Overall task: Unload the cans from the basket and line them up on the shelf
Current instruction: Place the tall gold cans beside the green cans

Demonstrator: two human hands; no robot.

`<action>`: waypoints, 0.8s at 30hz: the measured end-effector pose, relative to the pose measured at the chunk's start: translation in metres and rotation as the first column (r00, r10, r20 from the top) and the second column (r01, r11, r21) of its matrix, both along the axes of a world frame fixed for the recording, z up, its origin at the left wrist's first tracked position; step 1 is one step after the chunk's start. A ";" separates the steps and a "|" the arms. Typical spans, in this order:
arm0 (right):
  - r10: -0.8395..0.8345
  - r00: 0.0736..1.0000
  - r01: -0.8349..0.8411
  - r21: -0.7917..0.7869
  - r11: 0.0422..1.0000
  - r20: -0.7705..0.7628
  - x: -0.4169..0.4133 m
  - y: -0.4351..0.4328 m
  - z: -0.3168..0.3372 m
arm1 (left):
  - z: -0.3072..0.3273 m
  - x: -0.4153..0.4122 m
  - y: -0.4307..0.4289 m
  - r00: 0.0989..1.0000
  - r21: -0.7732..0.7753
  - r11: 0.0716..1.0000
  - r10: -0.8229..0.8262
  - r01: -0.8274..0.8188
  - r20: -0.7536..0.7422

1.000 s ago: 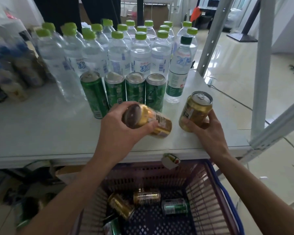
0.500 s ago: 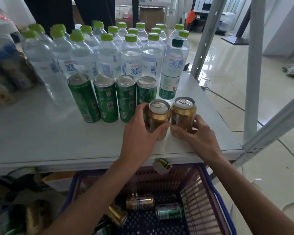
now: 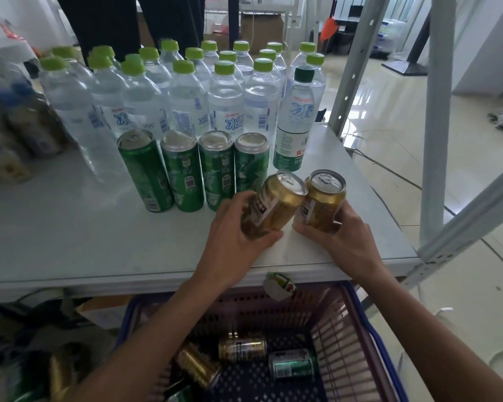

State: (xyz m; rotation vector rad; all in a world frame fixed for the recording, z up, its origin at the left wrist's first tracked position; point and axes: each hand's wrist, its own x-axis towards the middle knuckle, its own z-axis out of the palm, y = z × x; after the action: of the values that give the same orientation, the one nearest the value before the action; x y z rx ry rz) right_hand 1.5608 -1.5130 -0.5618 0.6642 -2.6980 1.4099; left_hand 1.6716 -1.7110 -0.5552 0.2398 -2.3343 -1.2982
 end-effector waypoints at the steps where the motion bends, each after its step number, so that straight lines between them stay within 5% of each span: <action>1: -0.003 1.000 0.003 -0.011 1.000 0.005 0.000 0.001 0.000 | 0.004 0.002 -0.001 1.000 0.008 1.000 -0.003 0.003 -0.012; 21: 0.002 0.999 0.001 -0.071 0.997 0.043 0.003 -0.001 0.002 | 0.044 0.009 0.003 0.981 -0.070 0.992 0.094 -0.107 -0.171; 24: 0.001 0.999 0.002 -0.068 0.998 0.049 0.002 0.001 0.001 | 0.043 0.011 0.003 0.984 0.022 0.996 0.094 -0.091 -0.151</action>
State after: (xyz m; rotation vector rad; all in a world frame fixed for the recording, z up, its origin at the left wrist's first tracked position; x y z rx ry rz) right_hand 1.5629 -1.5125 -0.5604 0.6321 -2.6727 1.5297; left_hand 1.6824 -1.7084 -0.5122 0.2422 -2.1603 -1.2448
